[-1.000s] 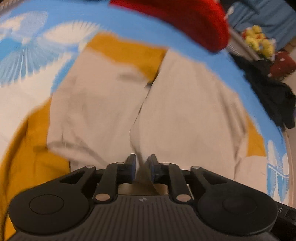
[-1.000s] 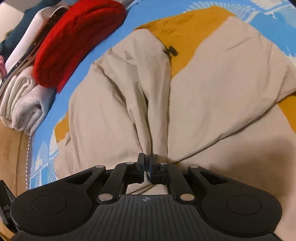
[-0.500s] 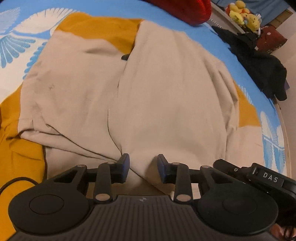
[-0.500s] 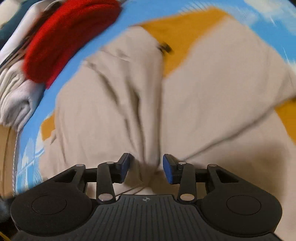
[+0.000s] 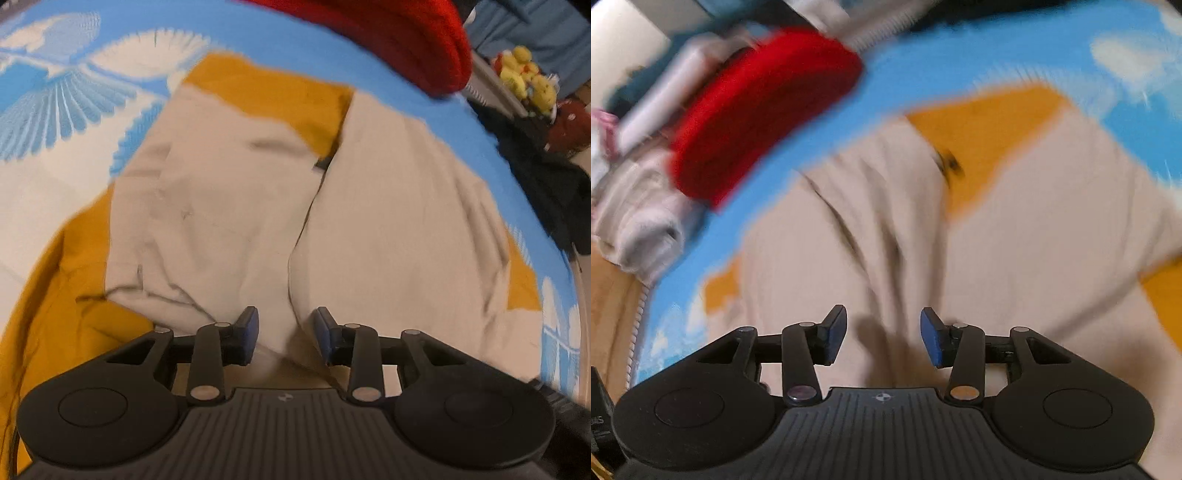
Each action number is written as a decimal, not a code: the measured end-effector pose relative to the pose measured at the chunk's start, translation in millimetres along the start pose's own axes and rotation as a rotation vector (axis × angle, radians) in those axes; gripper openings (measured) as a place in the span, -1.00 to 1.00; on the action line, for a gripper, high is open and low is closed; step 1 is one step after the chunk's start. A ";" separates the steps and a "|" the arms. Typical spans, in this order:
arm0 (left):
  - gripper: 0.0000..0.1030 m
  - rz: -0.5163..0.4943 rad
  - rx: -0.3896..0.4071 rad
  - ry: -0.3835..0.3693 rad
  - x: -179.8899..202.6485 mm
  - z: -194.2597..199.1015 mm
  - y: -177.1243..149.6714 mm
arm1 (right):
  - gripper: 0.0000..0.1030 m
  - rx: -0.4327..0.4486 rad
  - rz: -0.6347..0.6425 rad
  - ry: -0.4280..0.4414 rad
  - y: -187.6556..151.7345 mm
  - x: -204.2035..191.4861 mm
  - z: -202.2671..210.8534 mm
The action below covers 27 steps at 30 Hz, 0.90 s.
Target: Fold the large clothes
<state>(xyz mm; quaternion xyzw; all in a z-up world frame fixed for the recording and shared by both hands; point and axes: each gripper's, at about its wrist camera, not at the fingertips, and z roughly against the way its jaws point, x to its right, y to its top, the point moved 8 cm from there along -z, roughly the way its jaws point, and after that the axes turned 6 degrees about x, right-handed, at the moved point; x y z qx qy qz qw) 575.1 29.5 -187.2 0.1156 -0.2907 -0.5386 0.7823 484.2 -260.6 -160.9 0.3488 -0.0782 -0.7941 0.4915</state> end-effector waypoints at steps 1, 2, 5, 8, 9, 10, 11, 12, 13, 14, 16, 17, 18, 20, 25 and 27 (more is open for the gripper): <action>-0.28 -0.036 0.041 -0.019 9.1 7.7 5.3 | -0.10 -0.036 -0.011 -0.049 -5.0 9.8 -5.3; -0.27 -0.077 0.071 -0.043 16.0 14.0 8.7 | -0.11 -0.048 -0.033 -0.069 -7.3 17.7 -7.7; -0.18 -0.132 0.039 -0.125 35.0 13.7 1.0 | -0.11 -0.026 -0.035 -0.056 -0.4 17.1 -2.4; -0.14 -0.130 -0.118 -0.074 28.0 -7.8 -23.0 | -0.09 -0.004 0.050 -0.096 4.5 15.3 1.4; -0.15 -0.119 -0.109 -0.049 24.3 -5.8 -22.5 | -0.10 -0.008 0.054 -0.134 5.1 20.6 1.9; -0.15 -0.115 -0.076 -0.055 25.6 2.3 -15.5 | -0.09 0.001 0.049 -0.166 6.3 24.1 4.5; -0.15 -0.119 -0.039 -0.079 29.6 11.6 -6.5 | -0.09 0.026 0.043 -0.181 10.5 24.4 8.6; -0.15 -0.127 0.015 -0.114 34.8 25.6 4.4 | -0.09 0.056 0.040 -0.179 16.3 23.8 13.1; -0.14 -0.135 0.072 -0.144 39.0 40.1 14.7 | -0.09 0.100 0.041 -0.165 24.6 20.9 21.2; -0.14 -0.149 0.134 -0.167 43.7 56.8 23.9 | -0.09 0.153 0.051 -0.147 32.9 16.2 33.5; -0.14 -0.168 0.211 -0.197 47.6 82.8 35.2 | -0.09 0.262 0.093 -0.112 50.9 2.7 53.7; -0.14 -0.175 0.236 -0.210 54.0 92.7 36.9 | -0.09 0.319 0.121 -0.093 58.1 -3.7 67.1; -0.14 -0.183 0.257 -0.221 56.6 104.2 38.9 | -0.09 0.384 0.150 -0.070 66.2 -10.9 83.8; -0.14 -0.207 0.308 -0.238 55.0 129.9 42.8 | -0.09 0.474 0.191 -0.034 76.5 -18.6 111.1; -0.14 -0.288 0.446 -0.289 48.4 203.0 36.0 | -0.09 0.633 0.304 0.043 91.1 -26.3 178.4; -0.14 -0.327 0.502 -0.287 36.6 240.7 25.2 | -0.09 0.676 0.338 0.054 89.8 -28.9 209.3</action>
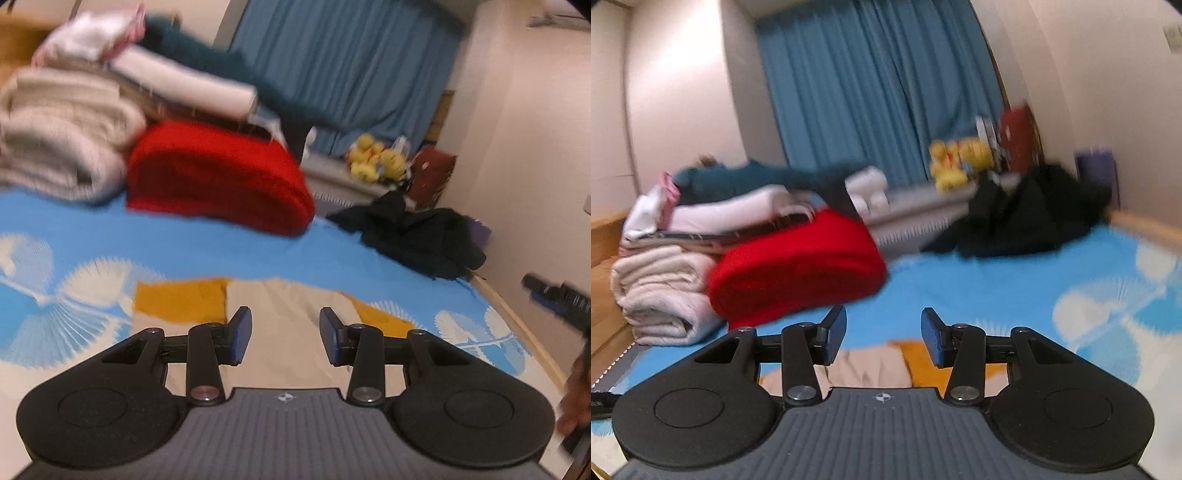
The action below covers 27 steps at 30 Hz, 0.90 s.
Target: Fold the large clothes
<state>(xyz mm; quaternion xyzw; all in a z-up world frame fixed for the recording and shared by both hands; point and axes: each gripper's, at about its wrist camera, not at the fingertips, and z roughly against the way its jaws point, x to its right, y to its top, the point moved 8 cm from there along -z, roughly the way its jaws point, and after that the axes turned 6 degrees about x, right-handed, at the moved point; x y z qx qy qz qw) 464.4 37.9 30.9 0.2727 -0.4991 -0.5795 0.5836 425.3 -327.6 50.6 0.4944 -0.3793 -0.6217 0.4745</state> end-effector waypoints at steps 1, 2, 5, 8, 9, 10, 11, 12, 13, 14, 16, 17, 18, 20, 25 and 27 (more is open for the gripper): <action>-0.14 -0.010 0.015 0.011 -0.6 21.9 1.6 | -0.09 0.026 0.019 0.003 9.8 1.1 13.4; -0.14 -0.009 0.029 0.031 -4.1 43.3 1.2 | -0.09 0.051 0.030 0.003 18.8 3.9 28.9; -0.14 0.027 0.041 0.054 -15.3 111.7 -12.0 | -0.09 0.113 0.027 -0.012 44.0 14.0 94.6; -0.14 0.043 0.030 0.079 -23.8 172.8 -43.4 | -0.07 0.136 0.011 -0.012 46.2 27.9 172.8; -0.14 0.056 0.021 0.089 -26.7 192.5 -57.0 | -0.07 0.144 0.022 -0.024 42.7 34.1 194.9; -0.14 0.065 0.011 0.094 -28.8 207.6 -68.9 | -0.07 0.155 0.040 -0.042 37.8 37.8 215.7; -0.14 0.073 -0.004 0.100 -30.2 225.5 -85.6 | -0.07 0.166 0.061 -0.065 31.4 43.7 239.5; -0.14 0.076 -0.021 0.111 -30.9 239.6 -100.4 | -0.07 0.175 0.080 -0.091 25.2 50.9 262.4; -0.15 0.080 -0.041 0.127 -33.6 251.9 -114.3 | -0.07 0.181 0.095 -0.112 18.5 55.9 281.9; -0.17 0.085 -0.072 0.144 -35.7 264.2 -131.7 | -0.07 0.184 0.117 -0.132 10.8 60.7 300.6; -0.29 0.081 -0.116 0.178 -39.1 285.8 -153.8 | -0.07 0.182 0.173 -0.184 -6.9 70.9 333.4; -0.30 0.079 -0.122 0.194 -40.5 296.6 -159.7 | -0.07 0.176 0.192 -0.210 -16.6 75.9 346.2; -0.30 0.075 -0.123 0.204 -41.7 304.8 -162.6 | -0.07 0.163 0.201 -0.231 -27.3 81.7 358.3; -0.32 0.060 -0.126 0.231 -46.0 316.8 -165.0 | -0.07 0.121 0.183 -0.251 -39.4 88.4 372.4; -0.32 0.099 -0.118 0.243 -54.0 325.0 -163.9 | -0.10 0.080 0.236 -0.214 -43.4 80.8 377.2; -0.32 0.098 -0.144 0.249 -58.5 312.6 -174.2 | -0.09 0.018 0.195 -0.232 -60.9 92.6 366.6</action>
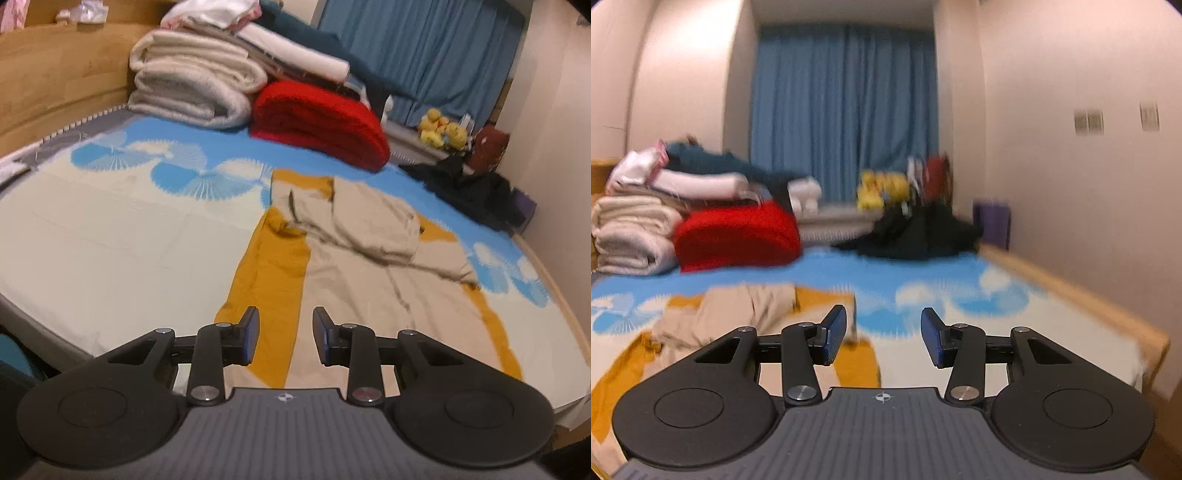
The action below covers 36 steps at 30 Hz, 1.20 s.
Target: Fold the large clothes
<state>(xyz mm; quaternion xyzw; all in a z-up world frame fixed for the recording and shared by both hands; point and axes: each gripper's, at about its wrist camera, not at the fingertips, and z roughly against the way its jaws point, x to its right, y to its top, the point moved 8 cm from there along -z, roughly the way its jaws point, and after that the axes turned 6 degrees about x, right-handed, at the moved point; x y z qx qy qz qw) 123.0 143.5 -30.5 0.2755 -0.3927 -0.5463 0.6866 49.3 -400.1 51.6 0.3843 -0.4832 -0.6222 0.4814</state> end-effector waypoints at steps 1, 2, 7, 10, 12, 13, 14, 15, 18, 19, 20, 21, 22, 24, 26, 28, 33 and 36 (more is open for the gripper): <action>-0.32 -0.007 -0.003 -0.002 -1.0 -9.3 -3.1 | -0.09 -0.025 -0.024 -0.006 -8.2 1.5 -8.2; -0.32 -0.018 -0.001 -0.003 -2.7 -19.2 -7.8 | -0.09 -0.052 -0.046 -0.008 -21.3 3.2 -17.8; -0.38 -0.004 -0.115 0.082 -27.4 -65.2 -25.9 | -0.11 -0.234 -0.073 0.007 -69.5 -3.9 -68.6; -0.38 0.040 -0.199 0.142 -47.8 -88.1 -36.7 | -0.11 -0.332 -0.061 -0.014 -90.7 -3.5 -88.3; -0.38 0.095 -0.239 0.179 -61.3 -98.1 -43.0 | -0.11 -0.395 -0.099 -0.017 -102.1 -1.0 -100.8; -0.38 0.115 -0.252 0.193 -66.8 -100.9 -43.2 | -0.11 -0.415 -0.110 -0.027 -108.1 1.0 -104.1; -0.36 0.134 -0.270 0.204 -71.9 -104.5 -45.7 | -0.11 -0.445 -0.126 -0.041 -115.4 4.2 -109.2; -0.34 0.150 -0.289 0.208 -75.6 -108.0 -48.9 | -0.11 -0.476 -0.142 -0.052 -124.2 7.6 -112.3; -0.34 0.159 -0.330 0.221 -82.4 -114.0 -55.7 | -0.11 -0.563 -0.177 -0.095 -150.6 19.3 -119.4; -0.34 0.157 -0.339 0.225 -85.0 -114.6 -57.6 | -0.11 -0.582 -0.188 -0.105 -156.9 22.1 -122.4; -0.34 0.155 -0.347 0.227 -85.1 -113.5 -60.8 | -0.11 -0.607 -0.205 -0.110 -164.1 23.2 -125.7; -0.34 0.152 -0.356 0.228 -86.6 -115.8 -61.9 | -0.11 -0.625 -0.216 -0.110 -168.8 23.7 -127.6; -0.34 0.149 -0.366 0.232 -89.2 -116.9 -64.2 | -0.11 -0.638 -0.220 -0.112 -171.8 23.3 -128.6; -0.34 0.154 -0.384 0.234 -90.4 -120.0 -70.7 | -0.11 -0.667 -0.215 -0.112 -179.3 19.6 -130.3; -0.34 0.144 -0.392 0.234 -91.3 -125.4 -74.5 | -0.10 -0.697 -0.208 -0.103 -186.8 13.8 -129.8; -0.35 0.116 -0.385 0.237 -89.8 -127.3 -75.9 | -0.08 -0.713 -0.166 -0.092 -193.2 5.2 -129.3; -0.96 0.030 -0.361 0.263 -82.9 -121.8 -74.2 | -0.64 -0.707 -0.113 -0.084 -192.4 1.5 -128.0; -0.99 0.040 -0.296 0.263 -80.6 -110.5 -60.8 | -0.98 -0.654 -0.150 -0.090 -179.0 9.2 -122.7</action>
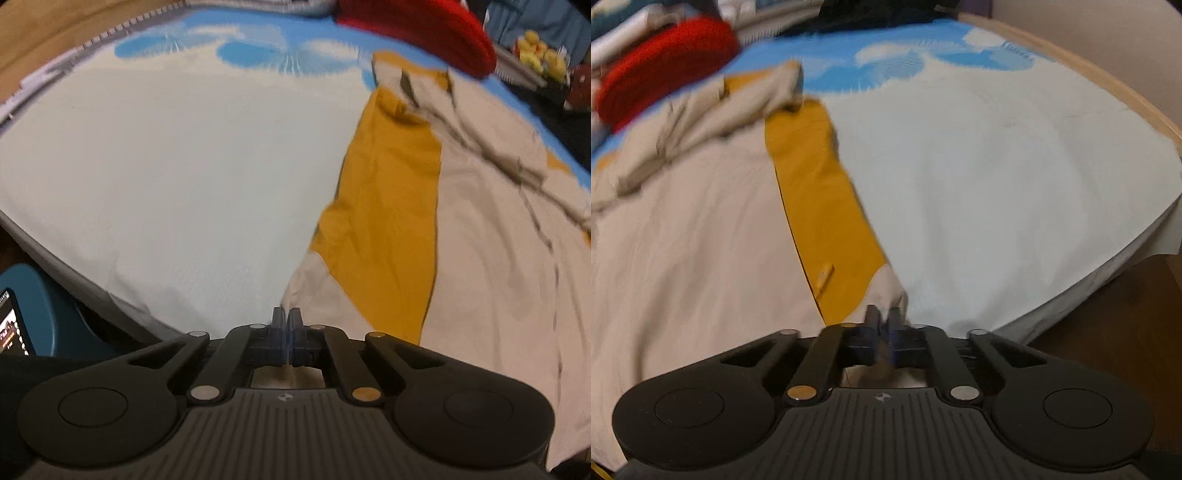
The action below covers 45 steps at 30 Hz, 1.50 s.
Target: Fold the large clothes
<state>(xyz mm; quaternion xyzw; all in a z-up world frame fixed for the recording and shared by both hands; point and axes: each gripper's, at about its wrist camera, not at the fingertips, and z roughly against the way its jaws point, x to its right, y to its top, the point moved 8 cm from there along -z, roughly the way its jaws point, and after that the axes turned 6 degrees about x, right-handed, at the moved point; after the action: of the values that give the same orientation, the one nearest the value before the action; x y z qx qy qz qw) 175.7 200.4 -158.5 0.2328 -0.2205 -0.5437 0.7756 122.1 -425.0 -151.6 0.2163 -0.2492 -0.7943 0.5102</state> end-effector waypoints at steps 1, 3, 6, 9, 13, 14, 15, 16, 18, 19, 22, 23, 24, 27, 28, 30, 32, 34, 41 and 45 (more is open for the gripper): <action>-0.99 0.010 0.012 0.000 -1.0 3.8 2.0 | -0.99 0.032 -0.012 0.013 4.9 0.6 6.5; -0.99 0.024 0.010 0.003 -2.5 5.6 2.3 | -0.99 0.081 -0.008 0.023 12.6 0.1 18.1; -0.95 0.065 -0.057 -0.014 -3.8 -4.7 -4.3 | -0.98 0.056 -0.027 0.028 9.1 2.7 17.5; -0.64 0.113 -0.100 -0.008 -8.3 -11.7 -10.6 | -0.87 -0.022 -0.050 0.017 -1.6 6.7 5.2; -0.50 0.128 -0.108 -0.005 -9.6 -15.7 -11.7 | -0.86 -0.042 -0.041 -0.006 -5.8 6.4 -0.9; -0.45 0.121 -0.108 -0.003 -8.4 -15.5 -13.0 | -0.84 -0.045 -0.041 -0.011 -6.2 6.3 -2.4; -0.43 0.111 -0.107 -0.001 -7.4 -15.6 -13.7 | -0.83 -0.048 -0.044 -0.015 -7.1 6.0 -3.3; -0.42 0.098 -0.106 0.001 -6.1 -15.8 -14.4 | -0.83 -0.051 -0.046 -0.019 -7.6 5.9 -4.4; -0.42 0.060 -0.100 0.013 -2.6 -18.1 -15.6 | -0.83 -0.055 -0.039 -0.027 -8.7 4.0 -5.7; -0.42 0.044 -0.096 0.018 -1.5 -18.5 -15.7 | -0.83 -0.055 -0.033 -0.032 -8.9 3.0 -6.6; -0.97 -0.007 -0.069 0.025 3.6 -13.0 -13.2 | -0.90 -0.044 -0.008 -0.036 -7.4 -1.7 -6.6; -0.97 -0.008 -0.054 0.021 4.9 -9.0 -10.9 | -0.97 -0.032 0.001 -0.036 -6.4 -2.9 -4.6; -0.97 -0.011 -0.039 0.019 5.6 -4.4 -8.3 | -0.99 -0.016 0.005 -0.035 -4.3 -3.4 -1.8; -0.97 -0.020 -0.030 0.016 7.3 0.9 -6.0 | -0.99 0.042 -0.007 -0.028 5.4 -2.3 10.6; -0.96 -0.012 -0.050 0.017 6.2 -2.0 -8.1 | -0.99 0.048 -0.013 -0.023 6.8 -2.0 12.5; -0.87 0.017 -0.093 0.006 2.0 -7.4 -13.1 | -0.98 0.029 -0.018 -0.022 4.6 -1.3 10.4; -0.79 0.016 -0.112 0.011 2.2 -10.5 -16.7 | -0.94 -0.012 -0.027 -0.028 -1.3 0.8 3.6; -0.79 -0.011 -0.107 0.018 4.8 -11.6 -17.1 | -0.87 -0.039 -0.023 -0.041 -5.6 1.4 -0.9; -0.97 -0.066 -0.065 0.022 12.5 -6.2 -12.4 | -0.98 -0.037 0.036 -0.059 -7.6 -6.0 0.8; -0.97 -0.102 -0.027 -0.012 21.5 7.1 -6.7 | -1.00 0.026 0.024 -0.043 3.6 -6.4 14.9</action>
<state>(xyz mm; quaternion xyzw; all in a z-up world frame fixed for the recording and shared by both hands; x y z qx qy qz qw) 173.2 177.2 -155.0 0.2298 -0.2056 -0.5870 0.7486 118.2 -417.7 -137.2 0.2027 -0.2733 -0.7892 0.5113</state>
